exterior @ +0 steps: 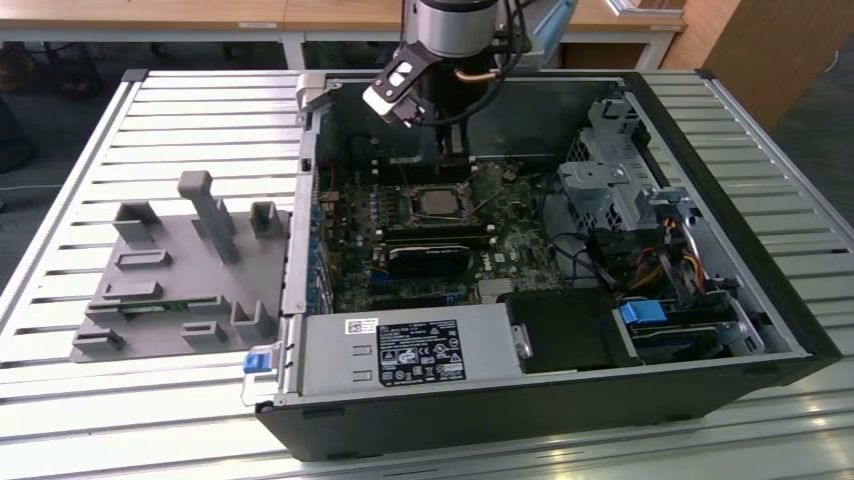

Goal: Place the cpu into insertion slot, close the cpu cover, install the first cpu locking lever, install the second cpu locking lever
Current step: 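Close the cpu cover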

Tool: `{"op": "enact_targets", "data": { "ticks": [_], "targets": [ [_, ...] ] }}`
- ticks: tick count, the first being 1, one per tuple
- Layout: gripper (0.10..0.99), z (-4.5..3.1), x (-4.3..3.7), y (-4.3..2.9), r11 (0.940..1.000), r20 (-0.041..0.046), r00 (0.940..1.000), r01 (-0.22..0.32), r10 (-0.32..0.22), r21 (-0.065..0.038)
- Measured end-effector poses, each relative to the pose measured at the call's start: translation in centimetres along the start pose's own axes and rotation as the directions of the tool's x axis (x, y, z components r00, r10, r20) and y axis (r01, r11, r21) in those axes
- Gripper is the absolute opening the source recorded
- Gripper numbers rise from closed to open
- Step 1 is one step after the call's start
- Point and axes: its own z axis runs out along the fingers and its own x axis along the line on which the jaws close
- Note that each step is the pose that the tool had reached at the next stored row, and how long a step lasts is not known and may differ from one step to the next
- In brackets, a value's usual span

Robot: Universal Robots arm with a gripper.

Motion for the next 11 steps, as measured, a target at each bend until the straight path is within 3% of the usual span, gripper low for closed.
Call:
{"op": "enact_targets", "data": {
  "ticks": [4,7,11],
  "targets": [
    [0.106,0.02,-0.33,0.33,1.0000,-0.0009,1.0000,0.000,0.000,0.002],
    [0.106,0.01,-0.32,0.80,1.0000,-0.0114,0.9999,0.004,-0.004,0.003],
    [0.106,-0.36,-0.32,0.94,1.0000,-0.0141,0.9999,0.005,-0.005,0.003]
  ]
}}
